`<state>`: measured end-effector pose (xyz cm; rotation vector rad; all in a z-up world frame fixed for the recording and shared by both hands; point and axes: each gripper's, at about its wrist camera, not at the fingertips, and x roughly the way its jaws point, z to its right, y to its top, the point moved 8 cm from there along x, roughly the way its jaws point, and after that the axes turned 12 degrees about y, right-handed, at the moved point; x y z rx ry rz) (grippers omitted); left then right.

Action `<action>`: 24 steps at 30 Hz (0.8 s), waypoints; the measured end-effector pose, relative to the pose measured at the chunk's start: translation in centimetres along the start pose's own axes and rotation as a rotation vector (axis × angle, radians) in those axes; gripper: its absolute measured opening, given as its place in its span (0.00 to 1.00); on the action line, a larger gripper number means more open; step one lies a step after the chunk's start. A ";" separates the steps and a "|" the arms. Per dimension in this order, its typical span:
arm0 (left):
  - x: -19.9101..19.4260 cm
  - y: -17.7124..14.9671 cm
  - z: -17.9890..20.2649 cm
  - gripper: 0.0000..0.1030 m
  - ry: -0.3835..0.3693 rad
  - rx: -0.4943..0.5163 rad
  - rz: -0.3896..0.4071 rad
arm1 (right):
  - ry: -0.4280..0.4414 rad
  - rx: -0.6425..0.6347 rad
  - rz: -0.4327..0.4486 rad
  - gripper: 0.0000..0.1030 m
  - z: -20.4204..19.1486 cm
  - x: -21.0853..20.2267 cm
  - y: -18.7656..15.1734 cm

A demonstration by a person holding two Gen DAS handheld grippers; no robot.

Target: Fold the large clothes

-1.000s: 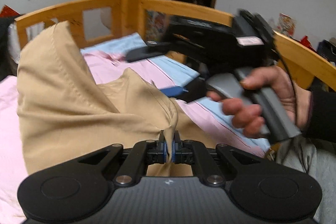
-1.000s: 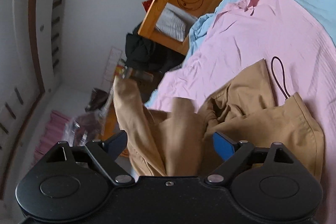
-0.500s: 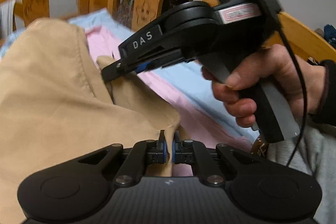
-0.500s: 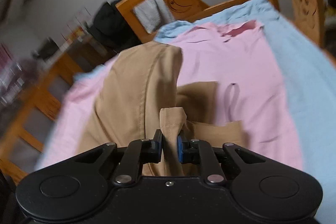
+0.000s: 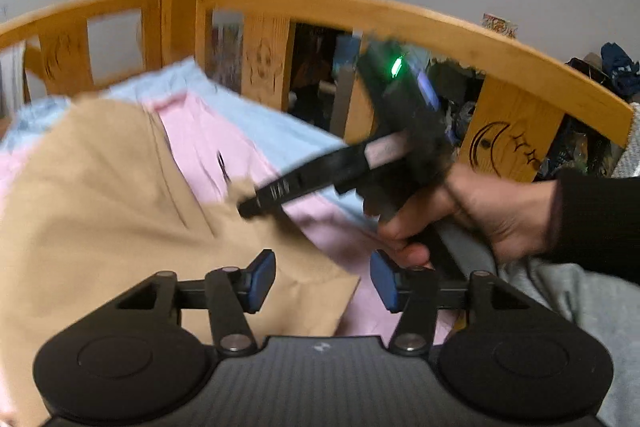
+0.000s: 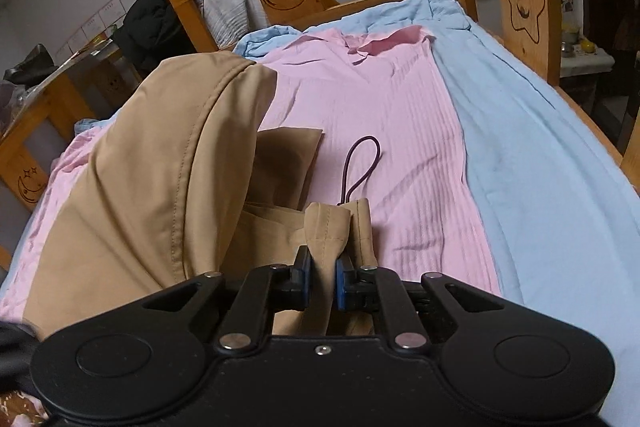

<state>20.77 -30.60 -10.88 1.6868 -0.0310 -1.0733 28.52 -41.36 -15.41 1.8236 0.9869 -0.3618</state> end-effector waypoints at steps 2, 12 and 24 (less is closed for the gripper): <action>-1.9 0.6 -1.3 0.63 0.051 -0.022 0.042 | -0.005 -0.001 0.000 0.13 -0.1 0.1 0.1; -5.9 -1.2 -15.1 0.99 0.458 -0.330 0.013 | 0.080 0.024 0.156 0.77 -2.3 -2.9 2.9; -1.2 -6.8 -19.8 0.93 0.336 -0.573 -0.150 | 0.322 0.192 0.032 0.10 -5.1 5.2 6.9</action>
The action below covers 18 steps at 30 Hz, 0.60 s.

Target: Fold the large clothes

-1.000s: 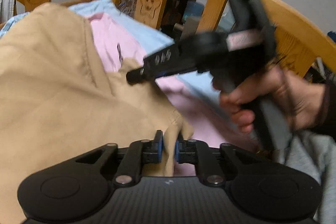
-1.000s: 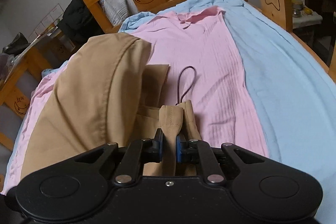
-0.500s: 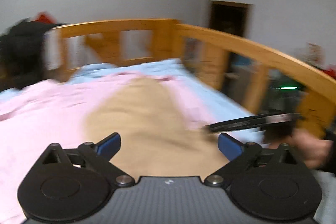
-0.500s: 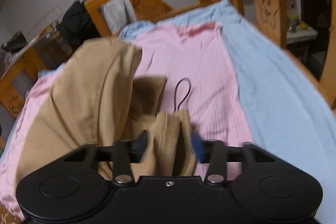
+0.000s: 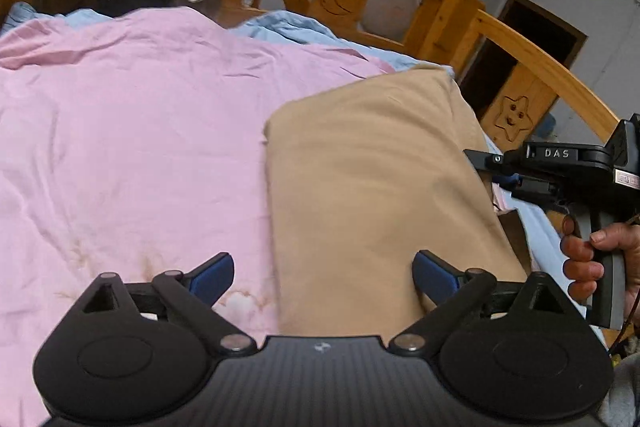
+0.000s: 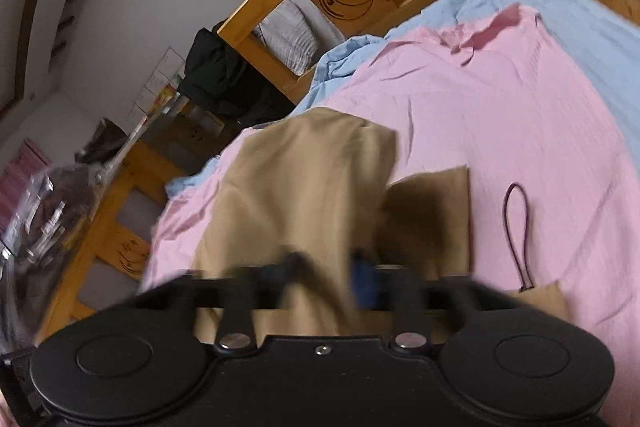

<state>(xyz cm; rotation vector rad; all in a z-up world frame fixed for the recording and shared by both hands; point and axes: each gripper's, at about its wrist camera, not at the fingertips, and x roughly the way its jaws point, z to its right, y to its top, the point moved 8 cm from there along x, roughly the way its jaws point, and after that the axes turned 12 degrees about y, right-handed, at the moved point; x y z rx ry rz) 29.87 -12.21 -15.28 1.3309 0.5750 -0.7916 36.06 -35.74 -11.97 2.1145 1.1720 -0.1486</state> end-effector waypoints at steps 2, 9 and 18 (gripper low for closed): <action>0.6 -0.2 0.9 0.89 -0.036 0.007 -0.034 | -0.056 -0.085 -0.001 0.02 -0.6 -1.1 0.2; 3.3 -1.4 2.9 0.90 -0.038 0.030 -0.107 | -0.323 -0.218 -0.070 0.01 2.0 -2.0 -1.7; 0.8 0.0 2.2 0.90 -0.022 0.049 -0.034 | -0.401 -0.351 -0.057 0.29 0.8 -2.3 -2.2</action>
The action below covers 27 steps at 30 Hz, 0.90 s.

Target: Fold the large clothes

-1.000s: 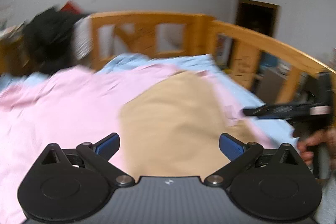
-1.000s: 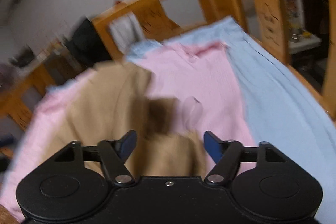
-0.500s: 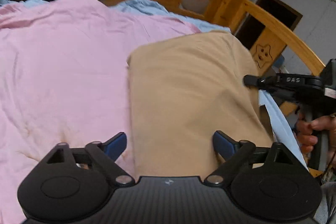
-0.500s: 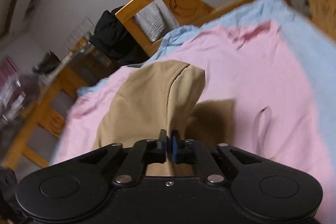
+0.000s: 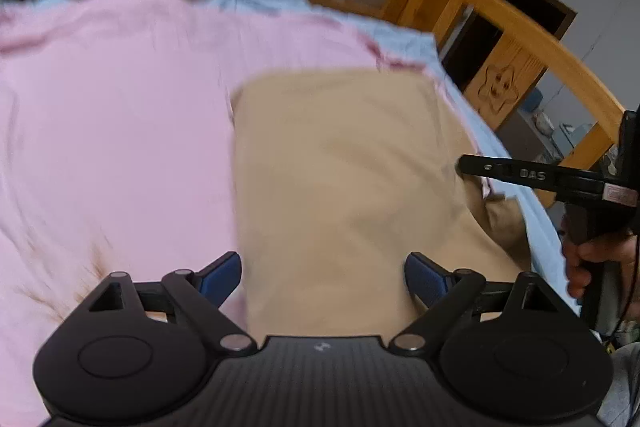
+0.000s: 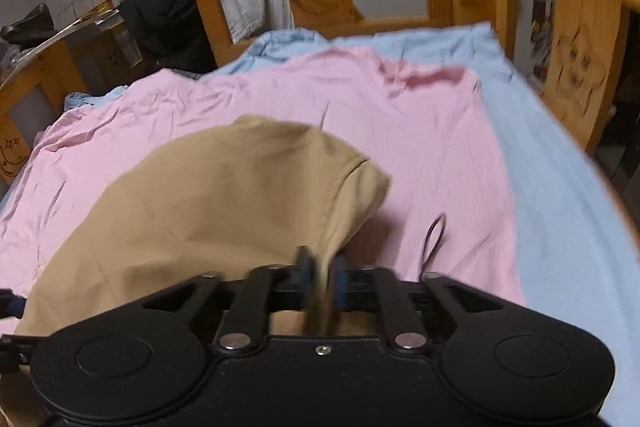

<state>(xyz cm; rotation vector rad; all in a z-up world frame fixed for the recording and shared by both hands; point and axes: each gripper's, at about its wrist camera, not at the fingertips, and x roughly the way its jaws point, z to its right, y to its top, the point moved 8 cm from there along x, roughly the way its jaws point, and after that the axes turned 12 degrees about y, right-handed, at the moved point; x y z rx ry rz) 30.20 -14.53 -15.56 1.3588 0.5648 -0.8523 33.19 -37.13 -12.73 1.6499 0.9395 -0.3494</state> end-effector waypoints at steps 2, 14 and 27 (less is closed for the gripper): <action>-1.5 1.1 -0.4 0.92 0.001 0.012 0.073 | -0.017 -0.019 0.041 0.45 -0.6 -1.4 1.1; 5.4 5.9 -2.8 1.00 0.213 -0.063 0.110 | -0.112 -0.402 0.107 0.64 -7.0 5.2 4.6; 6.7 5.3 -1.6 0.99 0.250 -0.037 0.118 | -0.077 -0.297 0.020 0.65 -3.1 9.2 2.2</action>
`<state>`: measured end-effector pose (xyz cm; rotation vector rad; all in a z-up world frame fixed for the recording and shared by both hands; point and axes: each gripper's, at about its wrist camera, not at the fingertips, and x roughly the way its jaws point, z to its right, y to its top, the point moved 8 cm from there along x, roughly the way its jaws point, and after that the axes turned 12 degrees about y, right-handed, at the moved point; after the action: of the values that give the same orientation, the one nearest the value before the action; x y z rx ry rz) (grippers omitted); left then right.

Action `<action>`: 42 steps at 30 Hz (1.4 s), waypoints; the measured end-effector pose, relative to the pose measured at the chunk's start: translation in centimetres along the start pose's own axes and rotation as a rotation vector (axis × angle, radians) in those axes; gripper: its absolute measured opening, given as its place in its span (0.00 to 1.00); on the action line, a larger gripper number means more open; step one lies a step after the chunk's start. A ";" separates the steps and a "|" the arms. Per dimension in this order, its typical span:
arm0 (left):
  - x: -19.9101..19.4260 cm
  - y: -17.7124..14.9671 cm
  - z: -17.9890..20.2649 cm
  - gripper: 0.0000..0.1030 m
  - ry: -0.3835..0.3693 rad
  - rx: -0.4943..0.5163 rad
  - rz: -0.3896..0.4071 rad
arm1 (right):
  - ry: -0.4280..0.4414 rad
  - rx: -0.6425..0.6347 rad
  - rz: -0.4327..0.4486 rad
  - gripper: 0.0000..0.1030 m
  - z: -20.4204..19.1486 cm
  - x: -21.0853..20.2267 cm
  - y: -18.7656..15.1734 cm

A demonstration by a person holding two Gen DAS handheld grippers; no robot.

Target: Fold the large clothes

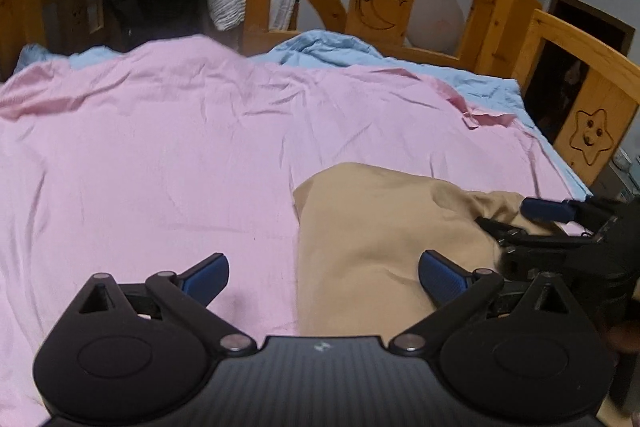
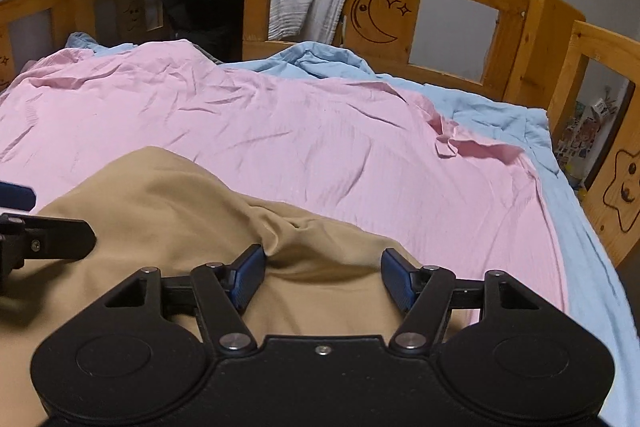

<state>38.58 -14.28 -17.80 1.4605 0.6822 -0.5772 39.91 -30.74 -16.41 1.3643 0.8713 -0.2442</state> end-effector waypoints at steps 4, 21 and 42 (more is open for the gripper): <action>-4.3 -0.5 -0.6 0.98 -0.081 -0.005 0.022 | 0.009 0.004 0.037 0.66 0.3 -5.4 0.7; -7.3 -8.8 -0.1 1.00 -0.204 0.073 -0.098 | 0.009 0.241 -0.217 0.74 -1.8 -13.3 -10.5; -8.2 -8.3 -0.7 1.00 -0.206 0.037 -0.145 | 0.017 0.615 -0.122 0.86 2.8 -14.8 -12.0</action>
<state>26.95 -14.37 -17.61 1.3702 0.6199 -0.8442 23.54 -40.91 -15.66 1.8818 0.9341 -0.6342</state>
